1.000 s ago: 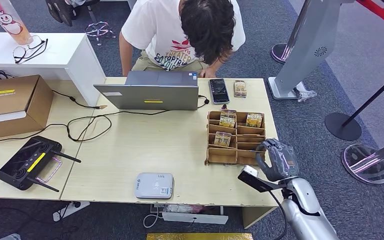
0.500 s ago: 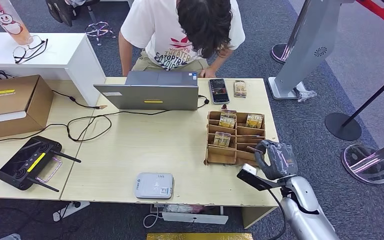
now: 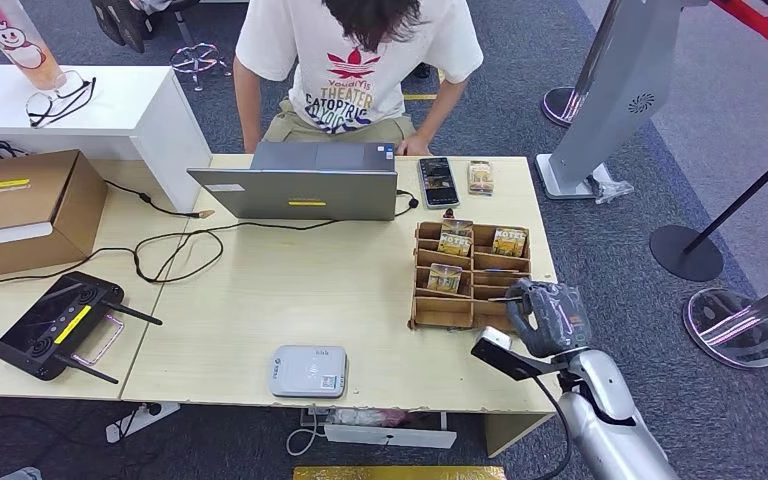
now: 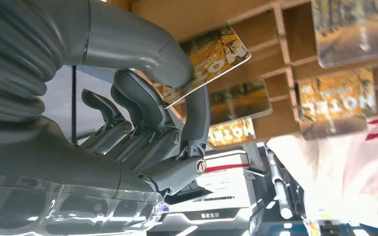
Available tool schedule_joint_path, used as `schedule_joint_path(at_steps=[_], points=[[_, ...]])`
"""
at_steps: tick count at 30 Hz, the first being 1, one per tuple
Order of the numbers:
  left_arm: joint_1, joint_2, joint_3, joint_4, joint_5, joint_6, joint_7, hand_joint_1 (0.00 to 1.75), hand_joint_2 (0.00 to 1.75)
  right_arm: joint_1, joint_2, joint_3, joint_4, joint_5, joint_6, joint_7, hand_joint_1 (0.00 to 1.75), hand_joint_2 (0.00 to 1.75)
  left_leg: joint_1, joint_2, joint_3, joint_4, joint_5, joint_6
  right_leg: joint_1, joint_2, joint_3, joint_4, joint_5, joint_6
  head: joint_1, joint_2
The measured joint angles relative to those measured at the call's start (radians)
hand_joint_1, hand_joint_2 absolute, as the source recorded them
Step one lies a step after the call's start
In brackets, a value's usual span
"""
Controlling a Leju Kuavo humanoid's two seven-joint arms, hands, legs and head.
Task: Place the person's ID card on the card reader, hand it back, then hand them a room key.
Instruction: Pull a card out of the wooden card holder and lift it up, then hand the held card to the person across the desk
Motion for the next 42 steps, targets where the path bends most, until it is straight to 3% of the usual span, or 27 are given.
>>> schedule_joint_path(at_steps=[19,30,42], points=[[0.000,0.000,0.000,0.003,-0.021,-0.006,-0.012,0.00,0.00,-0.033,-0.046,0.013,-0.148,-0.026,0.004,-0.021,1.75,1.75,0.000,0.000,0.000,0.000,0.000,0.000,0.000,0.000,0.000,0.000,0.000,0.000,0.000,0.000],[-0.001,0.000,0.000,0.003,-0.023,-0.006,-0.008,0.00,0.00,-0.122,-0.118,0.013,-0.271,-0.093,0.143,-0.041,1.75,1.75,0.000,0.000,0.000,0.000,0.000,0.000,0.000,0.000,0.000,0.000,0.000,0.000,0.000,0.000],[-0.003,-0.004,0.000,0.003,-0.023,0.009,-0.007,0.00,0.00,-0.200,-0.137,0.028,-0.294,-0.164,0.147,-0.085,1.75,1.75,0.000,0.000,0.000,0.000,0.000,0.000,0.000,0.000,0.000,0.000,0.000,0.000,0.000,0.000]])
